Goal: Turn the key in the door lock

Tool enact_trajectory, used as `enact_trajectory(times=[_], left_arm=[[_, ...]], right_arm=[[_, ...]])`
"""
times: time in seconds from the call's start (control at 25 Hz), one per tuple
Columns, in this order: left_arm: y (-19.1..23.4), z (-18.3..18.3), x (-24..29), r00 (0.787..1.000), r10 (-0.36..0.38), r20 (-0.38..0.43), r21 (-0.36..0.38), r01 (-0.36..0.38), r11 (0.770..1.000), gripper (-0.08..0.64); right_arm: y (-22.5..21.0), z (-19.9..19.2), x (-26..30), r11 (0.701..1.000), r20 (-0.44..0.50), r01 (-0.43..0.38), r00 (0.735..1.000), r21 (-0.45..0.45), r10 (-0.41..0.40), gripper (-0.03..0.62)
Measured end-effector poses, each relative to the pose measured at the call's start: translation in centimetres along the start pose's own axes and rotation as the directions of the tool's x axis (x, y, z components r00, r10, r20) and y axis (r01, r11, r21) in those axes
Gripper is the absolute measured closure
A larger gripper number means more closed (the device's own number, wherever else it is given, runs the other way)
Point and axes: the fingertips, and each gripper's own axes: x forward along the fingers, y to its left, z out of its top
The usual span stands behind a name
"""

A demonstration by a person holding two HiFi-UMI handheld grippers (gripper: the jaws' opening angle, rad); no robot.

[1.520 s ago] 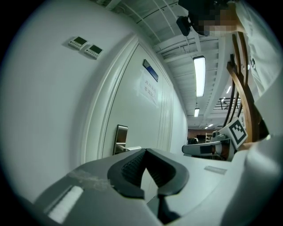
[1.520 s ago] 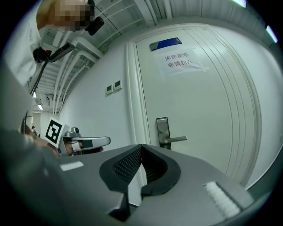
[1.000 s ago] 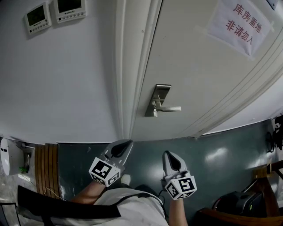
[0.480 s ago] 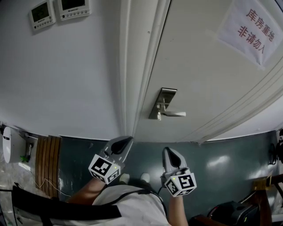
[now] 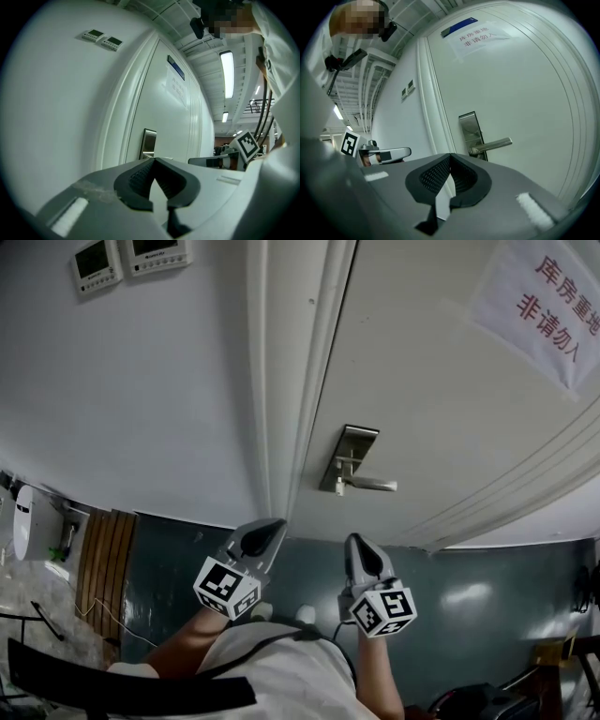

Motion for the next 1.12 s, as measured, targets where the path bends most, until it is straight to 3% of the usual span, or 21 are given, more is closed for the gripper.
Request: enact_trajectory(times=[0.4,0.68,0.84,1.0,1.12], left_arm=[[-1.4,-2.0,3.1,1.0,0.0,-0.027,0.004,0.0,1.0,0.555],[-1.9,-3.2,4.8,0.999,-0.008,-0.047,0.003,0.008,1.0,0.555],[-1.8,-3.8,5.3,0.998,0.0,-0.058,-0.003,0.0,1.0,0.555],[-1.8,-3.8,5.5,0.998,0.001,-0.061,-0.006,-0.001,1.0,0.554],[-1.6,-3.9,5.6,0.998,0.003,-0.061,-0.004,-0.004,1.0,0.555]], right_arm=[[-3.7,-2.3,3.9,0.983,0.002,-0.038,0.999,0.179,0.038,0.583],[-5.9,-4.2,6.9,0.925,0.019,-0.079,0.997,0.371,0.078,0.51],[-6.7,-5.1,8.4,0.856,0.051,-0.106,0.994,0.507,0.093,0.458],[-7.2,-5.9,9.8,0.716,0.127,-0.16,0.987,0.679,0.101,0.423],[-8.1,-6.1,10.8,0.676,0.162,-0.189,0.981,0.713,0.103,0.423]])
